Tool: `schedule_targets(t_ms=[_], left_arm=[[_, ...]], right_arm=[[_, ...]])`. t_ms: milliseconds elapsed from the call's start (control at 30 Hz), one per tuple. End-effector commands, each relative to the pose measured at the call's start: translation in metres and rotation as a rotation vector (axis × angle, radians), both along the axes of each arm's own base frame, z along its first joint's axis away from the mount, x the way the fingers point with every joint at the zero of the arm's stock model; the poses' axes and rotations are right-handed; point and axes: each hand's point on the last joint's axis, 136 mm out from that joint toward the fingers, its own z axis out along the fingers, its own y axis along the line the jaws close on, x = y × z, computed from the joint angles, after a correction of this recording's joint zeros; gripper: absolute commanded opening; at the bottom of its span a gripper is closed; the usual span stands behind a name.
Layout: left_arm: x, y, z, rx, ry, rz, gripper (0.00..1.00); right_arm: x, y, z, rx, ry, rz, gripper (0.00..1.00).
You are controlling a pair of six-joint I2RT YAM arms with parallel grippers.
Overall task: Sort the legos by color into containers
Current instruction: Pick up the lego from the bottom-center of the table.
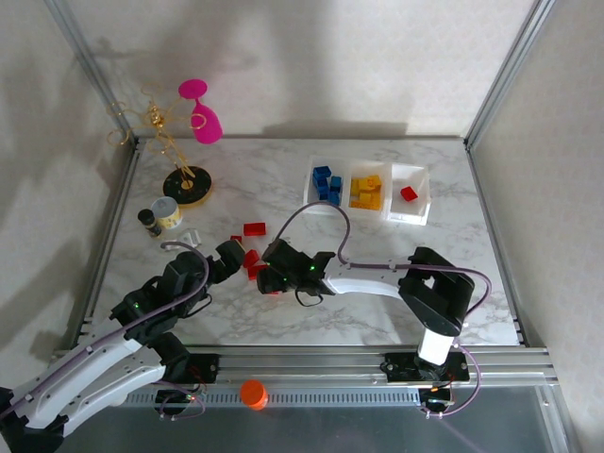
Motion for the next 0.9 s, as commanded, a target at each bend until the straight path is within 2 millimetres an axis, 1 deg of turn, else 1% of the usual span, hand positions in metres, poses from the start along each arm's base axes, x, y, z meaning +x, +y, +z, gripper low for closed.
schedule_targets(t_ms=[0, 100, 233, 333, 533, 633, 767, 867], left_arm=[[-0.002, 0.012, -0.008, 0.018, 0.022, 0.055, 1.00], [-0.001, 0.012, -0.007, 0.017, 0.017, 0.053, 1.00], [0.000, 0.011, -0.008, 0.016, 0.015, 0.051, 1.00], [0.000, 0.010, -0.008, 0.016, 0.015, 0.046, 1.00], [0.003, 0.004, -0.008, 0.006, 0.016, 0.031, 1.00], [0.004, 0.000, -0.006, -0.001, 0.012, 0.021, 1.00], [0.007, -0.006, -0.003, -0.014, 0.005, 0.001, 1.00], [0.009, -0.012, -0.001, -0.021, 0.006, -0.019, 1.00]], right_arm=[[0.002, 0.017, 0.004, 0.036, -0.004, -0.007, 0.68], [0.002, 0.023, -0.004, 0.020, 0.007, 0.008, 0.65], [0.000, 0.025, -0.013, 0.003, 0.018, 0.013, 0.60], [0.002, 0.018, -0.018, -0.039, 0.015, -0.009, 0.54], [0.003, 0.004, -0.011, -0.063, -0.004, -0.044, 0.42], [0.004, -0.006, -0.008, -0.082, -0.013, -0.070, 0.36], [0.005, -0.020, 0.000, -0.099, -0.031, -0.107, 0.29], [0.009, -0.031, 0.010, -0.087, -0.041, -0.136, 0.27]])
